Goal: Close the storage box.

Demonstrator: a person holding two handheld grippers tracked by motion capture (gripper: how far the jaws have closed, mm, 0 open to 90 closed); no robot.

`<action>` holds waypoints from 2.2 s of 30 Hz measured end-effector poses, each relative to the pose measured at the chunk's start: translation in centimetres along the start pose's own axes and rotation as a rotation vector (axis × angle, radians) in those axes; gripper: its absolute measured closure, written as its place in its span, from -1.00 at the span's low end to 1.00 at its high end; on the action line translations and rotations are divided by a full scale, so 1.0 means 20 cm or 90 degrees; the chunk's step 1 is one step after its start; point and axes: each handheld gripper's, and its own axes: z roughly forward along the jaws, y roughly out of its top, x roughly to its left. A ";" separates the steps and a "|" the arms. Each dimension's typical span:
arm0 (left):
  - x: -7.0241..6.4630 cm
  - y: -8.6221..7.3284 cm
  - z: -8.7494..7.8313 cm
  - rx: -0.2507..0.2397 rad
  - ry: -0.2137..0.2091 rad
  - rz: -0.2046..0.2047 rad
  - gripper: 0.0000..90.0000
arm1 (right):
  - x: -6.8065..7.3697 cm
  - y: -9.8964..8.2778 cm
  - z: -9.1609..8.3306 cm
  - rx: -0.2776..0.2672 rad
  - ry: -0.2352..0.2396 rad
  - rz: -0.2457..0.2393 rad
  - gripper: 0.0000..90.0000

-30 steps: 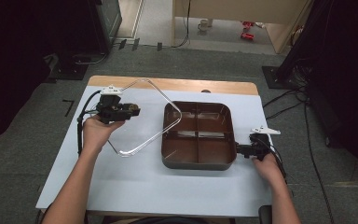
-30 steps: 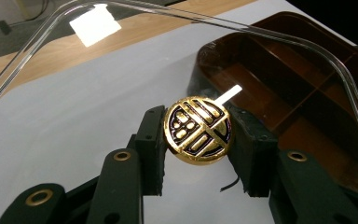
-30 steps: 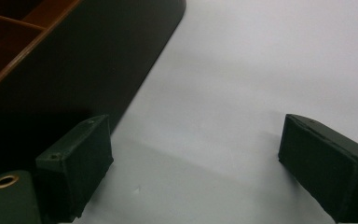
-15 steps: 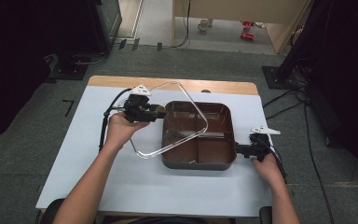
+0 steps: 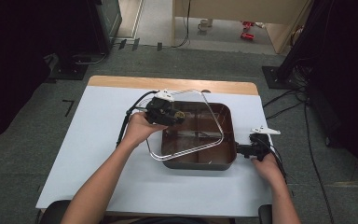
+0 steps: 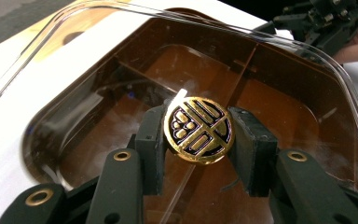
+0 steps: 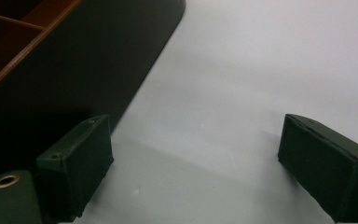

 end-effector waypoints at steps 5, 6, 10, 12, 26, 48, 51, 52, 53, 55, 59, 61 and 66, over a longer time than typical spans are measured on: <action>0.00 0.04 0.06 0.001 -0.054 0.032 0.32 | 0.00 0.00 0.00 0.000 0.001 0.000 -0.79; 0.00 0.04 0.07 0.001 -0.054 0.038 0.32 | 0.00 0.00 0.00 0.000 0.000 0.000 -0.79; -0.01 0.06 0.12 0.016 -0.063 0.069 0.32 | 0.00 0.00 0.00 0.000 0.000 0.000 -0.79; -0.02 0.07 0.15 0.027 -0.069 0.077 0.32 | 0.00 0.00 0.00 0.000 0.000 0.000 -0.79; -0.04 0.10 0.32 0.084 -0.119 0.125 0.32 | 0.00 0.00 0.00 0.000 0.000 0.000 -0.79; -0.01 0.10 0.33 0.070 -0.127 0.076 0.06 | 0.00 0.00 0.00 -0.001 0.000 -0.001 -0.79; -0.01 0.09 0.29 0.055 -0.121 0.069 0.04 | 0.00 0.00 0.00 -0.001 0.000 -0.001 -0.79; 0.00 0.09 0.28 0.051 -0.121 0.064 0.03 | 0.00 0.00 0.00 -0.001 0.000 -0.001 -0.79; 0.00 0.09 0.27 0.051 -0.120 0.060 0.01 | 0.00 0.00 0.00 -0.001 0.000 -0.001 -0.79; 0.01 0.08 0.24 0.046 -0.113 0.053 -0.03 | 0.00 0.00 0.00 -0.001 0.000 -0.001 -0.79; 0.04 0.06 0.20 0.036 -0.115 0.014 -0.06 | 0.00 0.00 0.00 -0.001 0.000 -0.001 -0.79; 0.04 0.05 0.17 0.029 -0.101 0.002 -0.06 | 0.00 0.00 0.00 -0.001 0.000 -0.001 -0.79; 0.02 0.04 0.12 0.023 -0.031 0.009 -0.15 | 0.00 0.00 0.00 -0.001 0.000 -0.001 -0.79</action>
